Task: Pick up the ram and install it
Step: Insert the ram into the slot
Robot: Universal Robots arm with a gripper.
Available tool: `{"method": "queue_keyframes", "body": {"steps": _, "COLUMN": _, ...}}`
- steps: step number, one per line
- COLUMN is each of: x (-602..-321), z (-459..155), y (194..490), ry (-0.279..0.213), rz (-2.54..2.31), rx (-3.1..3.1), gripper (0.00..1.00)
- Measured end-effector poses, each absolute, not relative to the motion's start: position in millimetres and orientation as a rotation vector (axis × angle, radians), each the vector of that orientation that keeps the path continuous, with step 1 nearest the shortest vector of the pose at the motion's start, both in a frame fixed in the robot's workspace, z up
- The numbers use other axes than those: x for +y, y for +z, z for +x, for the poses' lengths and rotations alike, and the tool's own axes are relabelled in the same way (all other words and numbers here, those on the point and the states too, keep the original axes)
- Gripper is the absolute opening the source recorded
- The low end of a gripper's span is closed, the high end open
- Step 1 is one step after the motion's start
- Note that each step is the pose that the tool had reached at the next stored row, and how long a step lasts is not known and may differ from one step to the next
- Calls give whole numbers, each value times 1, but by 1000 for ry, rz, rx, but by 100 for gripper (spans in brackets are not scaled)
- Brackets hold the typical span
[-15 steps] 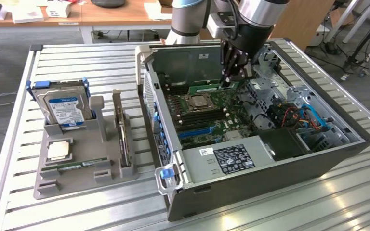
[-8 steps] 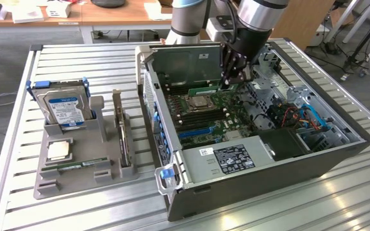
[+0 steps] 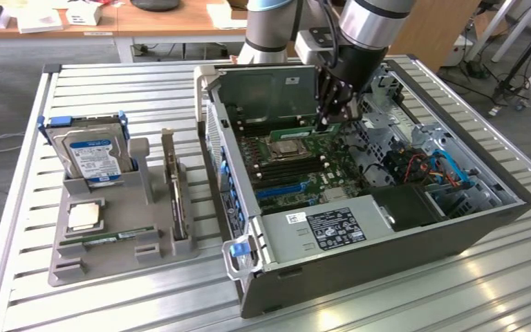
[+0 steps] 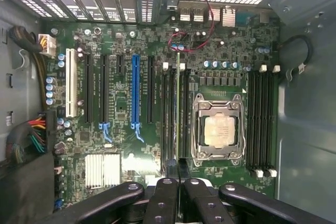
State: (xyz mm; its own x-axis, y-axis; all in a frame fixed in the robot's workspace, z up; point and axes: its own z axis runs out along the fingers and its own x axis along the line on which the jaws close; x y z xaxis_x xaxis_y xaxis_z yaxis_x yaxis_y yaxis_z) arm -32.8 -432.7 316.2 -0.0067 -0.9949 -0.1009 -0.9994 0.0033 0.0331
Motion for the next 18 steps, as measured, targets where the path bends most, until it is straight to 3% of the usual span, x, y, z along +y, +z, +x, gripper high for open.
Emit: {"method": "queue_keyframes", "body": {"steps": 18, "x": -433, "z": -33, "y": 297, "ry": 147, "rz": -2179, "rx": 2190, "gripper": 12}}
